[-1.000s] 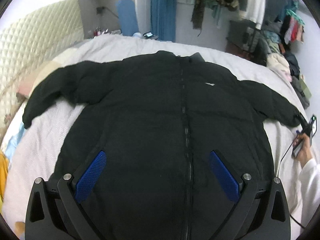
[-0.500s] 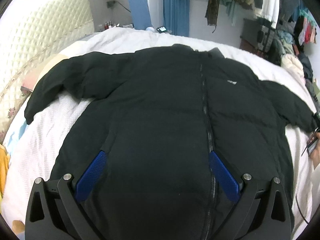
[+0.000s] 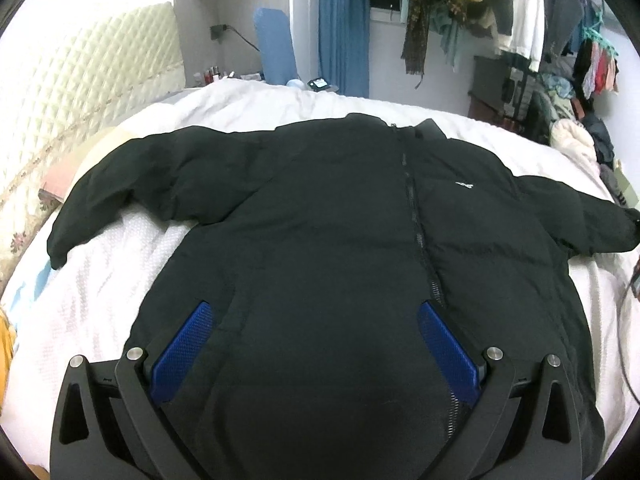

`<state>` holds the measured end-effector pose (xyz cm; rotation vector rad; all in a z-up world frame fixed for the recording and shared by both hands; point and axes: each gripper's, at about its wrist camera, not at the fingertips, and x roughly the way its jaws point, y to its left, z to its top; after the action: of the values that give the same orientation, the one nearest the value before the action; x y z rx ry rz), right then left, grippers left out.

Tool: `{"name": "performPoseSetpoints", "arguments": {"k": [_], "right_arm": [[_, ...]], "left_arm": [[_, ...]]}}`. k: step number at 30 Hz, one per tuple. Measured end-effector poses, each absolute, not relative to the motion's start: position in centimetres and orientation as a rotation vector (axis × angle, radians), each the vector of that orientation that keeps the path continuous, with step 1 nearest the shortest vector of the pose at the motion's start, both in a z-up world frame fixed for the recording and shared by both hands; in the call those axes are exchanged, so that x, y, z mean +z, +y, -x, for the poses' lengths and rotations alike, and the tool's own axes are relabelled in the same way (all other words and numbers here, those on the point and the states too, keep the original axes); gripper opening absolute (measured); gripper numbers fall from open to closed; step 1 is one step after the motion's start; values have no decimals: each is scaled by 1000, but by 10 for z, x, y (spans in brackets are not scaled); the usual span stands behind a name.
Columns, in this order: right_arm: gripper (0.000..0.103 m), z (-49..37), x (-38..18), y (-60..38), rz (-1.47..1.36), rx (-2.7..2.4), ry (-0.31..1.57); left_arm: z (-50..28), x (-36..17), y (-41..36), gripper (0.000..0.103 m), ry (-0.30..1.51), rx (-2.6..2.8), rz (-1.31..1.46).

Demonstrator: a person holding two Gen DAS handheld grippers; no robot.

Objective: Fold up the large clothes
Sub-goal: 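Lift the held sleeve with the right gripper and carry it across the jacket body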

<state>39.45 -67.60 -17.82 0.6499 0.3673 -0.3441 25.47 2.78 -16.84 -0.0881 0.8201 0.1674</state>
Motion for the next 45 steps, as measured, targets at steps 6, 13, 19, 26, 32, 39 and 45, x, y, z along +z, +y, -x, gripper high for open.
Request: {"name": "performPoseSetpoints", "arguments": {"k": [6, 13, 19, 26, 32, 39, 45], "right_arm": [[5, -379, -105, -646, -581, -329, 314], [5, -374, 7, -570, -425, -220, 258], [6, -377, 79, -460, -277, -105, 236], [7, -387, 110, -321, -119, 50, 226], [8, -384, 98, -229, -52, 160, 219], [10, -395, 51, -130, 1, 288, 272], [11, -401, -12, -59, 12, 413, 354]], "left_arm": [[-247, -160, 49, 103, 755, 160, 99], [-235, -151, 63, 103, 681, 141, 68], [-224, -147, 83, 103, 672, 58, 148], [-209, -141, 89, 103, 635, 15, 84], [-200, -142, 91, 103, 621, -31, 73], [-199, -138, 103, 103, 593, -37, 70], [-199, -136, 121, 103, 589, -21, 76]]}}
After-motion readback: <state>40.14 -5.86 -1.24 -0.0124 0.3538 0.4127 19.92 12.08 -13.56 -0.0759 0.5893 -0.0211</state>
